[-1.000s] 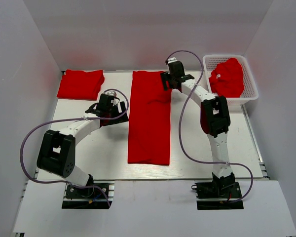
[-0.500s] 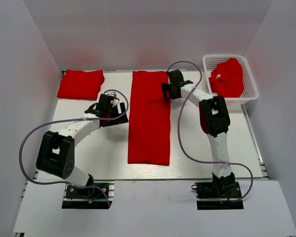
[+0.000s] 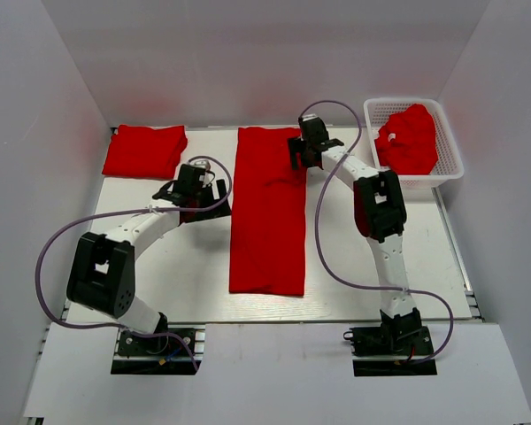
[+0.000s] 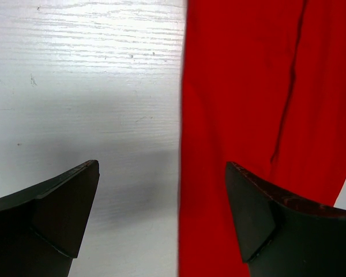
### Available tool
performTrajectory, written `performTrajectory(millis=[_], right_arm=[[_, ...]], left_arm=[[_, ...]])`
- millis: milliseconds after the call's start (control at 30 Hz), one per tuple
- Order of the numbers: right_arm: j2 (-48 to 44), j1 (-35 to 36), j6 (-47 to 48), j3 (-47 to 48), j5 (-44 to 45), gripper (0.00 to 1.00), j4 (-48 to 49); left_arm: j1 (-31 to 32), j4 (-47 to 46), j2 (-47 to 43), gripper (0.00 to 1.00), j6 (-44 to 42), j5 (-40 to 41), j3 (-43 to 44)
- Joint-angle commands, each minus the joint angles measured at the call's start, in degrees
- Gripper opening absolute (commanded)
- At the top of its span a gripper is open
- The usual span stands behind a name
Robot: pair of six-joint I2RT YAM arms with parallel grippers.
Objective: Fold and stack the t-shirts
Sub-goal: Rotate the tshirt 90 degrees
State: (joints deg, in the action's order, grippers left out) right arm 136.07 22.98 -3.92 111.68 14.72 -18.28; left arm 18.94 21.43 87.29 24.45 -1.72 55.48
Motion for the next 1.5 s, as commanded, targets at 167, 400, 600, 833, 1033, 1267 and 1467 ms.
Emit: performTrajectory(millis=[167,400,600,833,1033,1267,1467], right_arm=[[5.1,-0.9,3.0,6.4,2.2,0.9,3.7],[6.0,-2.1,2.2,4.4,9.9,0.9,12.0],[5.3,-2.9,0.4,6.6,13.1,0.9,17.1],[1.1,-3.4,1.0,7.1,7.5,0.9,12.6],[-16.1,-2.7,-2.2,-12.3,0.1,0.9,6.8],[-42.4,2.4,-14.1,-49.9,-16.6,0.9,4.8],[-58.6,10.5,-23.1,-64.3,-21.2,0.9,-7.4]], left_arm=[[0.2,-1.0,3.1,1.0,-1.3,-0.5,4.2],[0.2,-2.6,4.6,1.0,-1.9,-2.2,4.8],[0.2,-3.1,5.9,1.0,-2.4,-2.2,6.1],[0.2,-0.3,4.5,1.0,-3.5,-2.8,6.7],[0.8,1.4,-1.3,1.0,-3.0,-6.5,1.0],[4.3,2.6,-13.0,1.0,1.2,-14.4,-12.4],[9.0,8.0,-21.6,1.0,4.8,-15.2,-20.9]])
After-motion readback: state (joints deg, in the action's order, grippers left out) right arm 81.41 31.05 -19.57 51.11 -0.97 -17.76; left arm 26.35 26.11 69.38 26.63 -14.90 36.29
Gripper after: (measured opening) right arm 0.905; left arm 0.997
